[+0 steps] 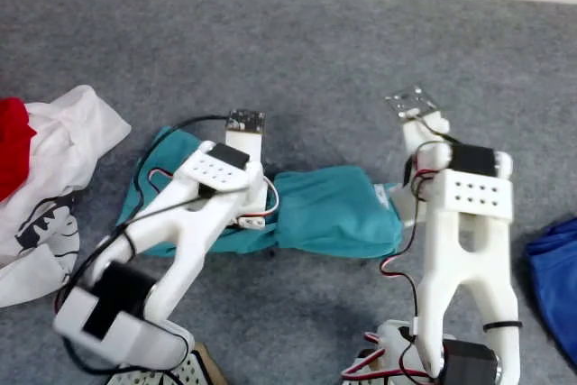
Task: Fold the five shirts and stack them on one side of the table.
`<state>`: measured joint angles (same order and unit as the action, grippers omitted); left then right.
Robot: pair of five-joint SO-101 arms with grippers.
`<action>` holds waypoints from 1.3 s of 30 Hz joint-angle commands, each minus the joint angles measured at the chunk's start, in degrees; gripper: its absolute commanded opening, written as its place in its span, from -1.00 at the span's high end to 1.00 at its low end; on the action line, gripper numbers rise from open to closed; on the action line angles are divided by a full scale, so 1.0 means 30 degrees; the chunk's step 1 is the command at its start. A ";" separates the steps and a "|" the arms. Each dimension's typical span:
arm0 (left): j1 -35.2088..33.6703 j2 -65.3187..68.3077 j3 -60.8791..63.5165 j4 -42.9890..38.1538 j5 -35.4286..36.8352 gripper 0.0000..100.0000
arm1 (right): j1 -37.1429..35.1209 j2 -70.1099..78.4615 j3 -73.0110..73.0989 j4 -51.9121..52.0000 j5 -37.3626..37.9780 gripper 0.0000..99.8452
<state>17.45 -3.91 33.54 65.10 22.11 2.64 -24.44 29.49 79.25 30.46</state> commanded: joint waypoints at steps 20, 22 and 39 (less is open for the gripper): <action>-1.3143 -0.4791 0.2447 0.0088 -0.3722 0.98 | 0.2388 -0.0601 0.0103 0.1158 0.0059 0.40; -1.4051 -0.4791 0.2740 0.0088 -0.4952 0.98 | 0.2418 -0.0601 0.0103 0.1099 0.0088 0.40; -1.6190 -0.4733 0.4645 0.0088 -0.5187 0.31 | 0.0718 -0.0542 0.0073 0.0718 0.0029 0.40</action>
<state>-28.79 -16.13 46.29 65.36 6.73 5.27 -24.44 29.93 82.51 30.02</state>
